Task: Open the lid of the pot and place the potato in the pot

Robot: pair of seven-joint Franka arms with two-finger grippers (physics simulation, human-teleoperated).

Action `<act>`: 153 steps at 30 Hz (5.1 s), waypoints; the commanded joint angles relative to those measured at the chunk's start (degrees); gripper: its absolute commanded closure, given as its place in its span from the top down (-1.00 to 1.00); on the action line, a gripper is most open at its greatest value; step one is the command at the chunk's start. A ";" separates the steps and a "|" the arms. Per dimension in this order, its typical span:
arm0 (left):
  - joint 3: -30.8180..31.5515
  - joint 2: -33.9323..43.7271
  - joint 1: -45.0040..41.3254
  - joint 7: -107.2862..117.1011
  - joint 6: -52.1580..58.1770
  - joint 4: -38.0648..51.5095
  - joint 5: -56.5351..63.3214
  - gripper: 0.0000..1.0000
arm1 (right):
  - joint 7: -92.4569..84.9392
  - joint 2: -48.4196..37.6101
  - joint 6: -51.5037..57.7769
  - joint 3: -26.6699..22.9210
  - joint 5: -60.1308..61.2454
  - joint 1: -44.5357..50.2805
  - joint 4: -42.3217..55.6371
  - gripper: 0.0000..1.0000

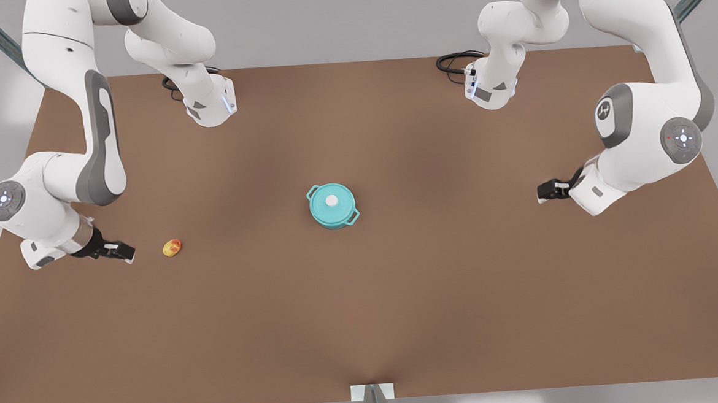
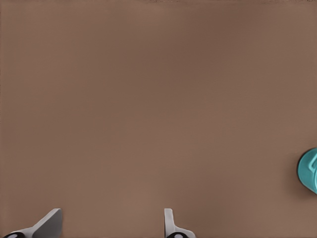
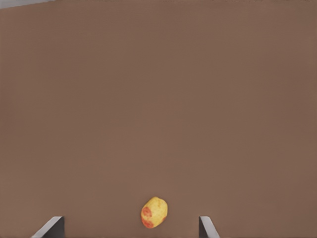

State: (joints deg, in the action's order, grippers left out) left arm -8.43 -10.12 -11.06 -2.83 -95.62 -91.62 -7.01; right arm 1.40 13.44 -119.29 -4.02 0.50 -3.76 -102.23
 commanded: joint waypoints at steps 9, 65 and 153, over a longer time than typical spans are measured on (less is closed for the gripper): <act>14.40 -2.79 -9.76 18.46 -0.88 6.27 3.75 1.00 | 7.74 -2.89 4.07 -0.37 0.56 -1.78 -0.77 1.00; 14.23 -37.69 -40.88 72.08 -32.96 14.45 20.89 0.74 | 24.18 13.28 -28.28 -1.87 -6.74 2.88 -22.66 1.00; 11.24 -2.89 10.10 1.95 -10.99 0.12 2.53 1.00 | 8.01 -5.44 15.93 31.44 -7.35 -24.81 -4.20 1.00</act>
State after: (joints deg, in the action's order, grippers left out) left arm 2.84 -13.07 -0.98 0.51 -106.57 -91.57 -4.34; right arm 60.51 9.21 -109.98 27.39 -7.58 -28.90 -105.68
